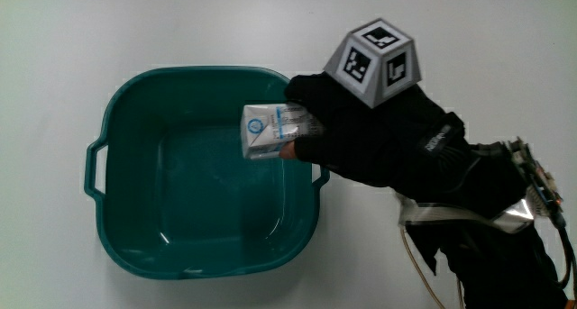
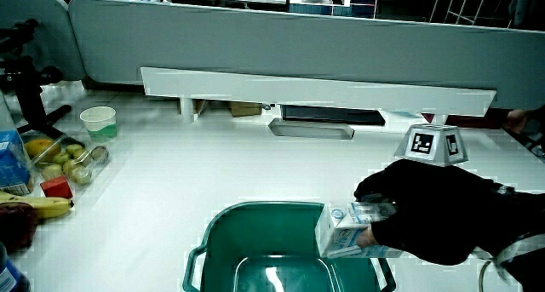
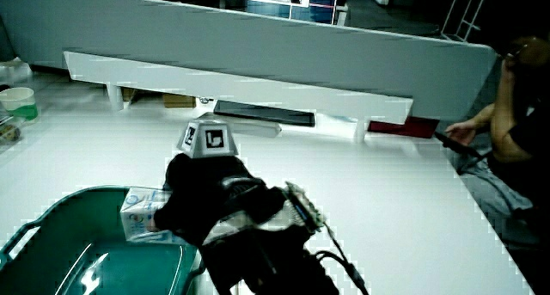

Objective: Pick milk from plate

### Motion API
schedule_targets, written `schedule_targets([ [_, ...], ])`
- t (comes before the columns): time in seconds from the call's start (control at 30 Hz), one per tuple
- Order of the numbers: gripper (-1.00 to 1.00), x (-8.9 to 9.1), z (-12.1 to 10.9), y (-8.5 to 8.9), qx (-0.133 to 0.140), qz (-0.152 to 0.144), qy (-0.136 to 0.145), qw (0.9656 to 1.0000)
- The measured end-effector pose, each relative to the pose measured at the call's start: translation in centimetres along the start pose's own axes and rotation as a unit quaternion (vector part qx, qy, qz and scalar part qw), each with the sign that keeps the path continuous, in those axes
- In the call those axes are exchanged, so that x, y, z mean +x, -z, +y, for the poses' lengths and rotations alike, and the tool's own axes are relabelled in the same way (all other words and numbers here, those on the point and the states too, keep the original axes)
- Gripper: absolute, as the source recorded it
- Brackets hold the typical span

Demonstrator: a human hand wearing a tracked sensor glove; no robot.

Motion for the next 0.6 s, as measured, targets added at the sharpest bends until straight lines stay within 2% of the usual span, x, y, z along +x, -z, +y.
schedule_targets([
  [0.2,1.0,-0.4,-1.5,-1.3,0.013,-0.002,-0.01,0.9999],
  [0.27,1.0,-0.4,-2.0,-1.7,0.022,-0.002,-0.005,0.9997],
  [0.37,1.0,0.0,-2.7,-2.3,0.028,0.008,-0.007,0.9996],
  [0.5,1.0,0.5,-3.6,-3.0,0.031,0.005,0.002,0.9995],
  [0.6,1.0,1.2,-4.4,-3.5,0.033,0.019,0.003,0.9993],
])
